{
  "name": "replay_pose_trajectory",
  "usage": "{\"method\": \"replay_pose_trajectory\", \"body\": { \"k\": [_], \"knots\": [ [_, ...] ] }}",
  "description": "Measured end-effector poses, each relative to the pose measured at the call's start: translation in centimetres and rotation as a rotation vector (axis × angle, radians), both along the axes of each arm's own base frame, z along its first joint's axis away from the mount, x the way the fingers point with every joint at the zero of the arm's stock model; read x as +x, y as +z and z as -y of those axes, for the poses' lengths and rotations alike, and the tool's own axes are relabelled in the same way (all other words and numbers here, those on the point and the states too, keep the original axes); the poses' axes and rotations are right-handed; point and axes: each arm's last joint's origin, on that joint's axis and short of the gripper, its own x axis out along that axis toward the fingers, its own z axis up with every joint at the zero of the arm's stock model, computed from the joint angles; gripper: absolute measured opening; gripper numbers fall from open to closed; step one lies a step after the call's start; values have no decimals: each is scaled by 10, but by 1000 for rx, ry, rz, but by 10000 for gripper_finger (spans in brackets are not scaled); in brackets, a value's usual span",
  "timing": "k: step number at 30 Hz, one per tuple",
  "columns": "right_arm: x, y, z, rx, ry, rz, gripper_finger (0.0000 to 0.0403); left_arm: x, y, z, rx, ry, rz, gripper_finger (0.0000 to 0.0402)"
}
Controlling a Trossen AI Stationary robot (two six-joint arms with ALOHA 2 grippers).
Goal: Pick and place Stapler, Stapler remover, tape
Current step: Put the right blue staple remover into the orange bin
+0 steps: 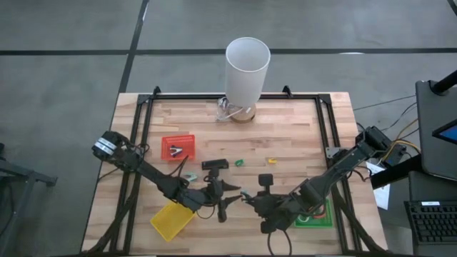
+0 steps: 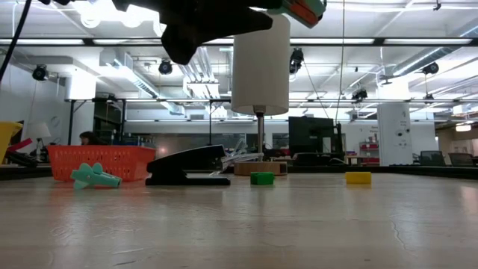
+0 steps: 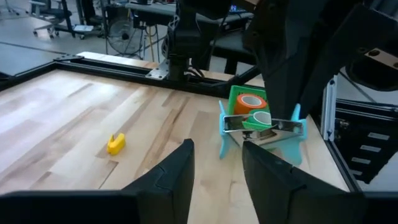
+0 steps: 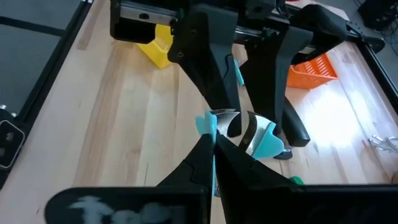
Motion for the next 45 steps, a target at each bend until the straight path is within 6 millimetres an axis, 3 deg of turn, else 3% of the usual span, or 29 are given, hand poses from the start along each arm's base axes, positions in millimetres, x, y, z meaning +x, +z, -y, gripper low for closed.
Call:
{"method": "replay_pose_trajectory", "body": {
  "k": [11, 29, 35, 45],
  "knots": [
    [1, 1, 0, -7, 13, 5, 8, 2, 0, -3, -2, -6, -3, 12],
    [1, -2, 1, 28, -31, 11, 12, -2, 3, -7, 26, 41, -41, 3],
    [0, -7, 3, 29, -74, 21, 59, -9, 8, -12, 37, 82, -98, 2],
    [-4, -19, 6, -5, -105, 7, 160, -33, 1, -29, 72, 314, -283, 2]
  ]
}}
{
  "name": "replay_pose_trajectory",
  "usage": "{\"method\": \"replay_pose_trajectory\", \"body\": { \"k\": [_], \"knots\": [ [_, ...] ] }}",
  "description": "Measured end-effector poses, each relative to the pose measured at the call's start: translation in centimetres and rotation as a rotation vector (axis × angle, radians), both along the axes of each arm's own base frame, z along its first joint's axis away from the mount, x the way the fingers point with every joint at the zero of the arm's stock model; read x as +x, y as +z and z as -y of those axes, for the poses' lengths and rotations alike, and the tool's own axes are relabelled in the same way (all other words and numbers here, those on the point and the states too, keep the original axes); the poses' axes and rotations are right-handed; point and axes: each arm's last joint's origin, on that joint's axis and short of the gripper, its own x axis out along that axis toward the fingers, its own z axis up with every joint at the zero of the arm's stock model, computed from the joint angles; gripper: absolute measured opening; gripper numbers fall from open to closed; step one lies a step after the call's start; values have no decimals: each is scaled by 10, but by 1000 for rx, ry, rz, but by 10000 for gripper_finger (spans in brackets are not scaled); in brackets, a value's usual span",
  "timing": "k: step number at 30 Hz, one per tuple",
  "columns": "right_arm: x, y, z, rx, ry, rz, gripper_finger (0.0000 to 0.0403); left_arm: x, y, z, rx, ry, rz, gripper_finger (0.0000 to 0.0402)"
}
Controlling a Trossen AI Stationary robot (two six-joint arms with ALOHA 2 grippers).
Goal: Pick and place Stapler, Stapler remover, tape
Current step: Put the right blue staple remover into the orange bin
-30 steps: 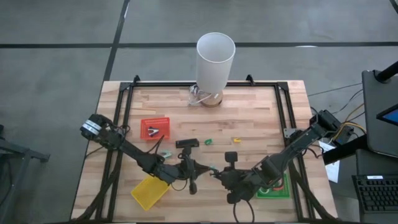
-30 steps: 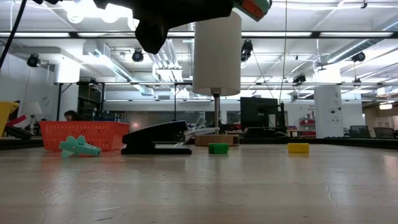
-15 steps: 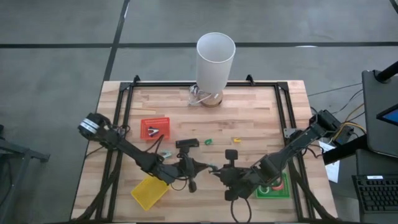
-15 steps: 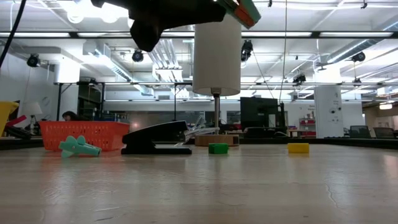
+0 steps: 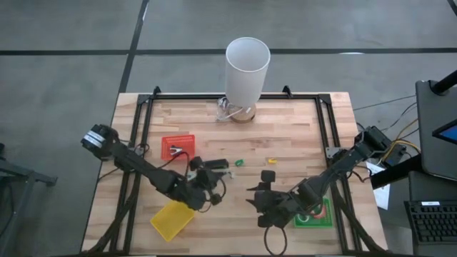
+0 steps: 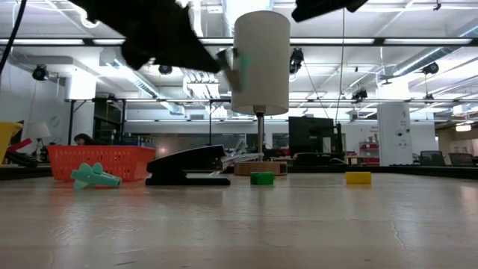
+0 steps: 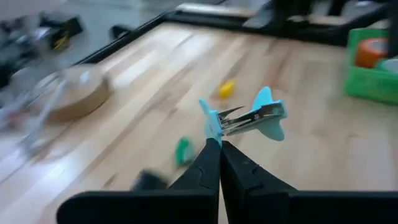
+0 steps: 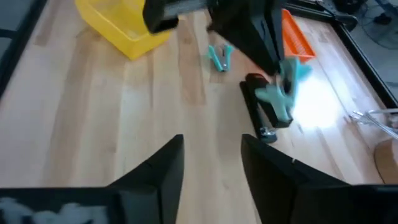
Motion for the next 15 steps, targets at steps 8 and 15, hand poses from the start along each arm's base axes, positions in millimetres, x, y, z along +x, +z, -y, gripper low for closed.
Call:
{"method": "replay_pose_trajectory", "body": {
  "k": [8, 15],
  "knots": [
    [-4, -13, 3, 1, -18, -25, 189, -49, -5, -23, -56, 256, -193, 2],
    [-9, -25, 6, 27, -60, -39, 184, -83, -4, -41, -70, 475, -274, 8]
  ]
}}
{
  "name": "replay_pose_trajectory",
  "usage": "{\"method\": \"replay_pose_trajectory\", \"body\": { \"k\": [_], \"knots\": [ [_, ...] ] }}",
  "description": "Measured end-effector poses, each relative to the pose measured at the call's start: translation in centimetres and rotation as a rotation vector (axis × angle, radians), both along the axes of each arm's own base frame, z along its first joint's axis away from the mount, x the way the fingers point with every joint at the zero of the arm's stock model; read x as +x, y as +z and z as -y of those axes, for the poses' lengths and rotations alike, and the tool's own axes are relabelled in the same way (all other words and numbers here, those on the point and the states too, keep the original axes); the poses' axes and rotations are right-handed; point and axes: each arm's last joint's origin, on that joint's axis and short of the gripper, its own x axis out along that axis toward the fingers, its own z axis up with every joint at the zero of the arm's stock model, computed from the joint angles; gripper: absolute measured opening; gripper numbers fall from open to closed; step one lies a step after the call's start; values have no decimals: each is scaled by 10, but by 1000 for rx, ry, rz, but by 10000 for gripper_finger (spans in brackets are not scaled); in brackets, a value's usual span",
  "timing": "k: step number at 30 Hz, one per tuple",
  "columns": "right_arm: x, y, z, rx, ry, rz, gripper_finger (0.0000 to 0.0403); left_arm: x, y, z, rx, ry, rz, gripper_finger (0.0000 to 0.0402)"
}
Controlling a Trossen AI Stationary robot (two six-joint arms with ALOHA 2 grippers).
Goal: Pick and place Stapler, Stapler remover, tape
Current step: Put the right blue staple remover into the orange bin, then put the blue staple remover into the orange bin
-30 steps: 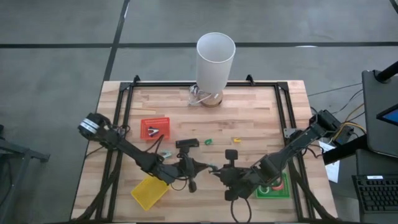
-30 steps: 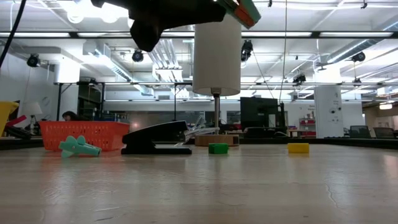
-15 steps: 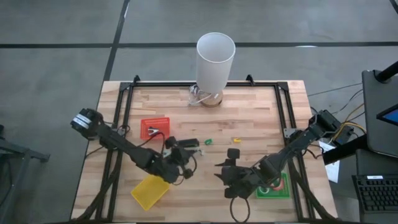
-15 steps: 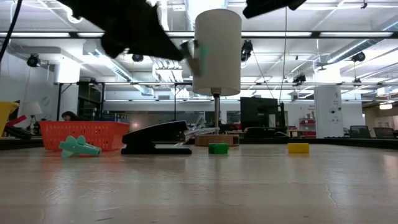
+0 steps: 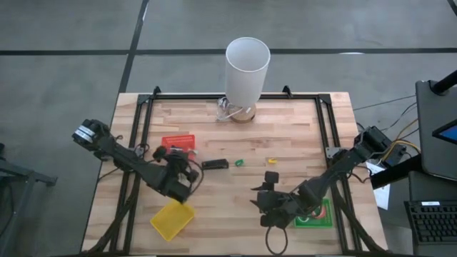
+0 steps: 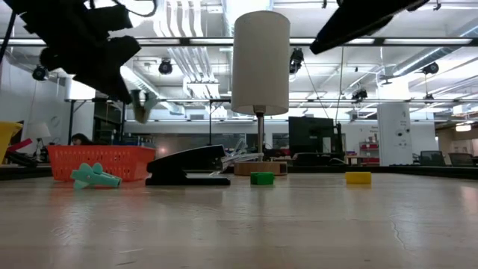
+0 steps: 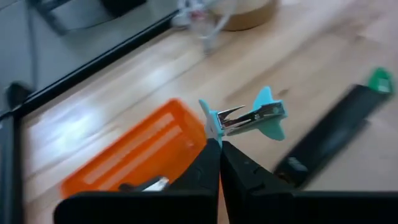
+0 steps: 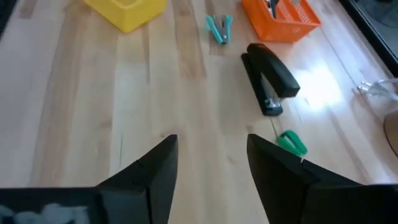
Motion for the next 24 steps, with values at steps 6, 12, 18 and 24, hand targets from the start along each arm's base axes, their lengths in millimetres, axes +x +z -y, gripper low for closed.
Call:
{"method": "replay_pose_trajectory", "body": {
  "k": [6, 12, 18, 24],
  "knots": [
    [0, -5, 0, 20, -5, 23, 180, -7, -9, -10, 1, 85, -27, 6],
    [-1, -7, 1, 23, -4, 26, 183, -16, -26, -22, -69, 150, -136, 12],
    [0, -7, 0, 30, -4, 35, 177, -21, -37, -27, -83, 208, -114, 15],
    [0, -6, 0, 30, -2, 38, 178, -21, -37, -27, -56, 207, -79, 46]
  ]
}}
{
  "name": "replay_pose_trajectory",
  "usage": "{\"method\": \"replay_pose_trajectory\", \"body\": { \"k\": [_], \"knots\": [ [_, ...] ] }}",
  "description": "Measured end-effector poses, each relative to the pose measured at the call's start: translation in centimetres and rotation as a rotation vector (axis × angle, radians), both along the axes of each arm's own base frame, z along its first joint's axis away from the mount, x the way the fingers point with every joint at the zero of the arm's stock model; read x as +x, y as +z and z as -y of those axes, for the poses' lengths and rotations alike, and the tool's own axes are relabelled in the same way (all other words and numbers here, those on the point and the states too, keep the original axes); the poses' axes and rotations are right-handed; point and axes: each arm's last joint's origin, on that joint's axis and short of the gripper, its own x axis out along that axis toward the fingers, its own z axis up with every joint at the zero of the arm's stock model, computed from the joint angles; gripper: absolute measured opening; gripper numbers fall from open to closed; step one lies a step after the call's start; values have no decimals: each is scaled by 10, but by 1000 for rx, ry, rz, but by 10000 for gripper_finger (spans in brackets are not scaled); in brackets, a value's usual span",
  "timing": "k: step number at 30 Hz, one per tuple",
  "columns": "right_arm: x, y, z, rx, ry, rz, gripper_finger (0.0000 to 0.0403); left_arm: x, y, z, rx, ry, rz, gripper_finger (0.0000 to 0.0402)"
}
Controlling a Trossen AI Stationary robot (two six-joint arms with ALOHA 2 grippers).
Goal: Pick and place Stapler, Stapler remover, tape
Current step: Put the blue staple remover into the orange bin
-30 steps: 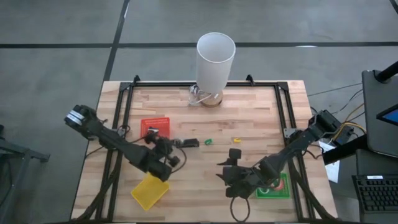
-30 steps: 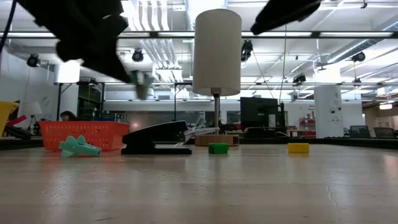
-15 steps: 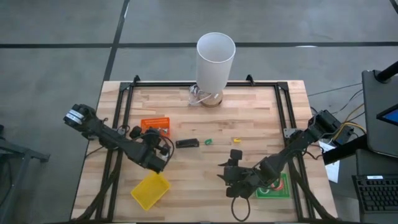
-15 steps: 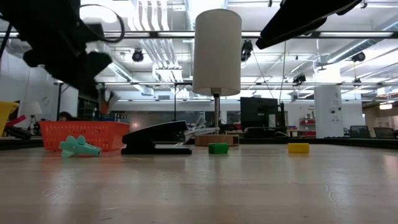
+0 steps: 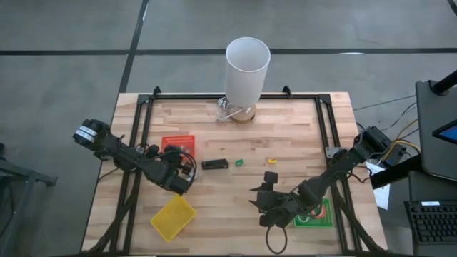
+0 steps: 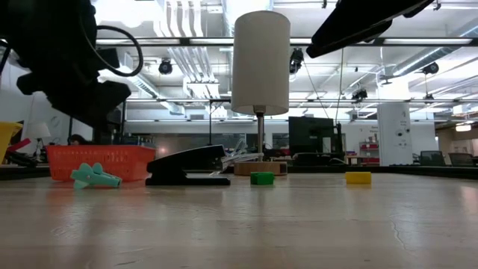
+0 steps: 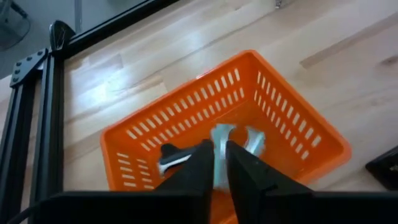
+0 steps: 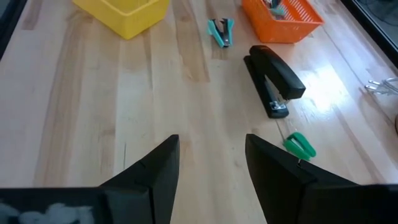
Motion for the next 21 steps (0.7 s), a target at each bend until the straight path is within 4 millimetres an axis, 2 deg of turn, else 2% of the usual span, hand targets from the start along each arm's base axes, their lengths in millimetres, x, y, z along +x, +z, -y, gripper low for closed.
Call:
{"method": "replay_pose_trajectory", "body": {
  "k": [5, 10, 13, 18, 21],
  "knots": [
    [0, 0, 0, 0, 0, 0, 179, 3, 1, 1, 18, -10, 34, 102],
    [0, 0, 0, -3, 2, 0, 173, 12, 14, 7, 83, -48, 125, 139],
    [0, 0, 0, -15, 9, -3, 170, 21, 27, 13, 151, -81, 226, 148],
    [1, 0, 2, -56, -20, 17, 164, 46, 53, 29, 273, -120, 498, 147],
    [4, 0, 9, -61, -37, 7, 160, 65, 73, 40, 376, -179, 524, 141]
  ]
}}
